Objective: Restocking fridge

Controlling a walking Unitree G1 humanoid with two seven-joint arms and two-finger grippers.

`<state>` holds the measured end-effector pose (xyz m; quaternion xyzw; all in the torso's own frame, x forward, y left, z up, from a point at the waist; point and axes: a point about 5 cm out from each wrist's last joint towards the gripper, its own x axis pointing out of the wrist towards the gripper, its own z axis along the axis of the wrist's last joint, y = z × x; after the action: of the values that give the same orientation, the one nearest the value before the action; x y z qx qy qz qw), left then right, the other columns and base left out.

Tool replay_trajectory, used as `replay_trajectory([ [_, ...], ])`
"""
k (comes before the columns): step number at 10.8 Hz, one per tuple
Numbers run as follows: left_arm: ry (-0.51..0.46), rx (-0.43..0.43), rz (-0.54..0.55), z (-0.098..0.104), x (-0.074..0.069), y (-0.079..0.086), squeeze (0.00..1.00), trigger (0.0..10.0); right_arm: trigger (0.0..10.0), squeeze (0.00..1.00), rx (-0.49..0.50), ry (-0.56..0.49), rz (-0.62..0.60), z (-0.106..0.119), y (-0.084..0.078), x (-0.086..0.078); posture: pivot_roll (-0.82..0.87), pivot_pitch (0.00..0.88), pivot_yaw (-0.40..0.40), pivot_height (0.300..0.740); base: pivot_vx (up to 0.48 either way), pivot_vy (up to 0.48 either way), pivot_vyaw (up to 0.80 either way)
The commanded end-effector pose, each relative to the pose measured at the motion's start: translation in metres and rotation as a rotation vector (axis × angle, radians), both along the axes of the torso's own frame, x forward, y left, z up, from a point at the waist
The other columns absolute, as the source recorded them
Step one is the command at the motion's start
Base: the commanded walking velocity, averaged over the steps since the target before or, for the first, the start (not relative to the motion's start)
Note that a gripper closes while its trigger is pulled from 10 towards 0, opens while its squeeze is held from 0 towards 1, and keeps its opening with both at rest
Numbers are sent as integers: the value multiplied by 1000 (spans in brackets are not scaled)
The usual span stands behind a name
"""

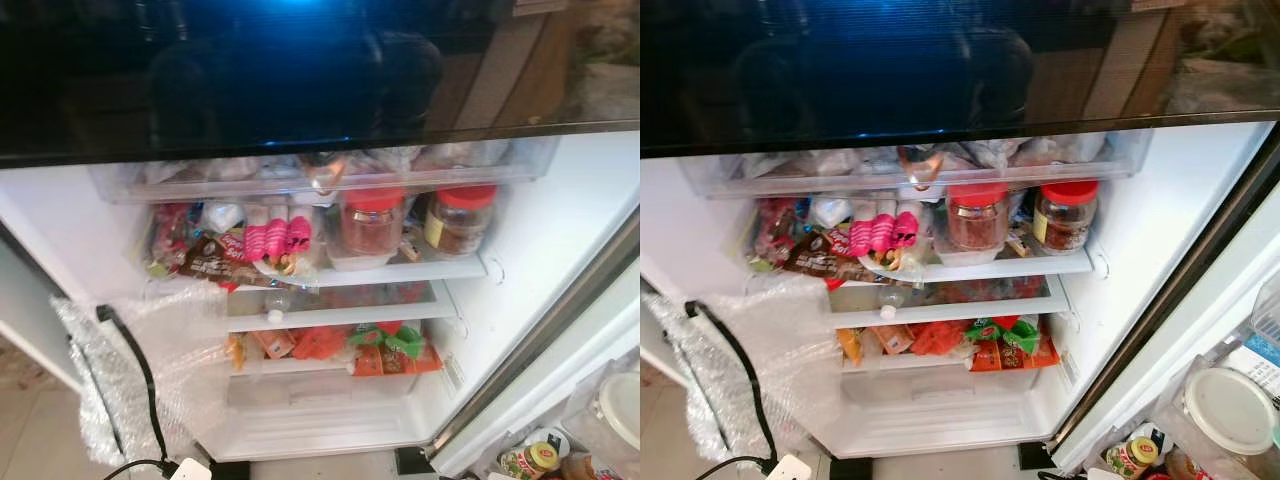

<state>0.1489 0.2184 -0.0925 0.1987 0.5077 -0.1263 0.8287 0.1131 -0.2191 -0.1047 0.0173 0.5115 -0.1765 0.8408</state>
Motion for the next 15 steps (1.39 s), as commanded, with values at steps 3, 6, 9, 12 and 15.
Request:
replay_trajectory([
  [3,-11,-9,0,-1,-2,-2,0,10000,10000,0,-1,15,8,0,-1,-1,-127,0,-3,723,0,0,-575],
  [6,-7,-17,14,-1,-3,-2,0,10000,10000,0,-4,17,14,-1,0,-2,-128,0,-5,723,0,-160,-573],
  [9,-1,-24,12,-2,-4,-3,0,10000,10000,0,-1,18,17,-1,1,-2,-125,0,-6,723,0,0,-569],
  [12,4,-21,-29,-1,-3,-3,0,10000,10000,0,2,19,16,-1,2,-2,-128,0,-2,723,0,0,-560],
  [15,2,-23,-23,-1,-2,-3,0,10000,10000,0,5,22,17,-2,3,-3,-127,0,0,723,0,-82,-552],
])
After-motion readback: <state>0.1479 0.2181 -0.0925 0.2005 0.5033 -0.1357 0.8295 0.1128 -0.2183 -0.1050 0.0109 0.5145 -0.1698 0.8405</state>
